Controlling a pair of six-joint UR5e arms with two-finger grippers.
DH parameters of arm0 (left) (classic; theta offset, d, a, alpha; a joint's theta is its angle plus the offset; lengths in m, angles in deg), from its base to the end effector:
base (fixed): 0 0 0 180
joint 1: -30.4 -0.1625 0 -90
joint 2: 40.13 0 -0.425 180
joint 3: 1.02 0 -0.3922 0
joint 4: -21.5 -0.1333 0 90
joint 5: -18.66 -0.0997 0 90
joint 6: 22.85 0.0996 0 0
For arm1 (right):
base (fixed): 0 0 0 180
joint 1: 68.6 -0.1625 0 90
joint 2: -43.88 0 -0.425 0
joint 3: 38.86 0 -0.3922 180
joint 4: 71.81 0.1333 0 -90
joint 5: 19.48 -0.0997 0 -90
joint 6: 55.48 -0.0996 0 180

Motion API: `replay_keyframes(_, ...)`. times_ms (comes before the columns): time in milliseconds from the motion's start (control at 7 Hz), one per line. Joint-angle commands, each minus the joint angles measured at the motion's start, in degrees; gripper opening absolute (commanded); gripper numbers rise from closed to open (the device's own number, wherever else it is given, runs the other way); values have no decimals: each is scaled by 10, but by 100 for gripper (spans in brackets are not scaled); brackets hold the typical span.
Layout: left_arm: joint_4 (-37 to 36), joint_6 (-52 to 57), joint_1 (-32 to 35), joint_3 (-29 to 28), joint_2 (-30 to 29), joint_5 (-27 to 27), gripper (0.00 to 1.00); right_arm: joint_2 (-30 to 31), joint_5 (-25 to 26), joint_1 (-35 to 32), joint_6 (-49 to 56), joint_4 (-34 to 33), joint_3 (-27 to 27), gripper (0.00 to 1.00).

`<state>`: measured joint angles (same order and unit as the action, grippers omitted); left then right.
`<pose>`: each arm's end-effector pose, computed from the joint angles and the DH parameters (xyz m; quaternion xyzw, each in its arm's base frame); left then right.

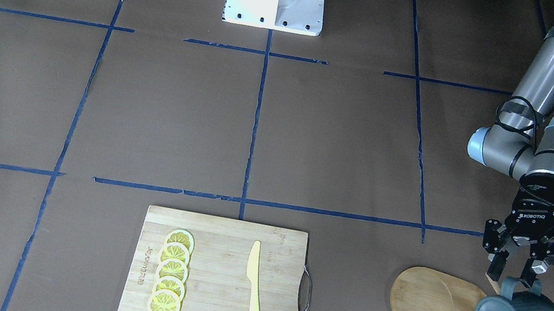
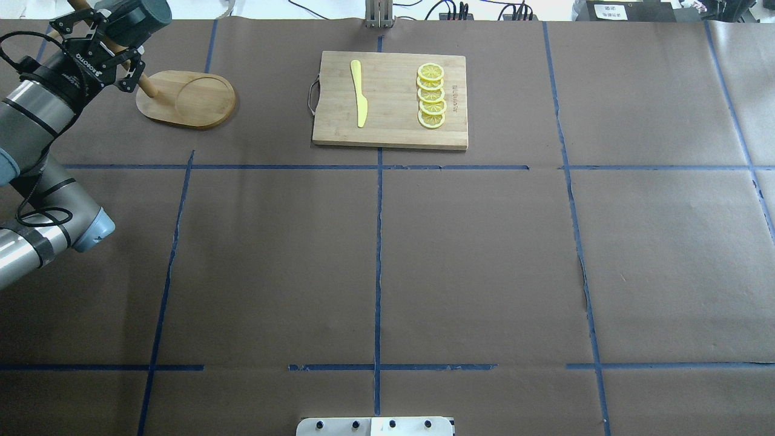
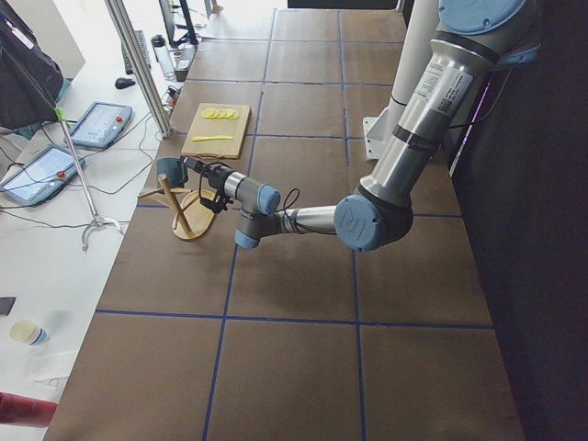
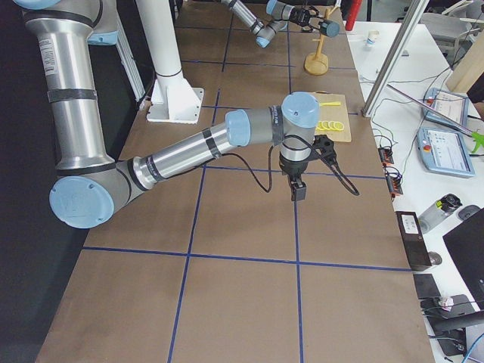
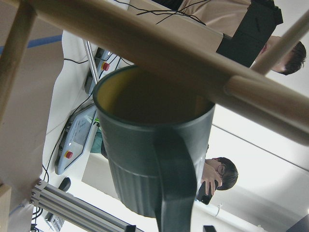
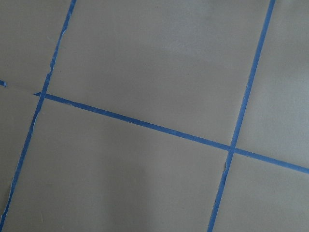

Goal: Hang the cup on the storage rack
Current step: 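Hook the mug handle onto the rack peg and release with the left gripper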

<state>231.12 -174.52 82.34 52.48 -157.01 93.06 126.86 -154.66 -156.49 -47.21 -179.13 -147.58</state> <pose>0.2654 -0.5986 0.4806 0.0087 0.8153 -0.5364 0.2181 0.0437 -0.5161 0.4688 0.0883 -0.3789 -0.1114 0.9145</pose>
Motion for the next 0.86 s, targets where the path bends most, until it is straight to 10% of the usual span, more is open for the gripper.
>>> replay_keyframes(0,-1,0,2,5,1,1,67,-1,0,0,0,0,0,100)
replay_keyframes(143,-1,0,4,14,2,2,100,-1,0,0,0,0,1,100)
replay_keyframes(714,-16,0,5,162,116,19,100,-1,3,0,1,0,1,100)
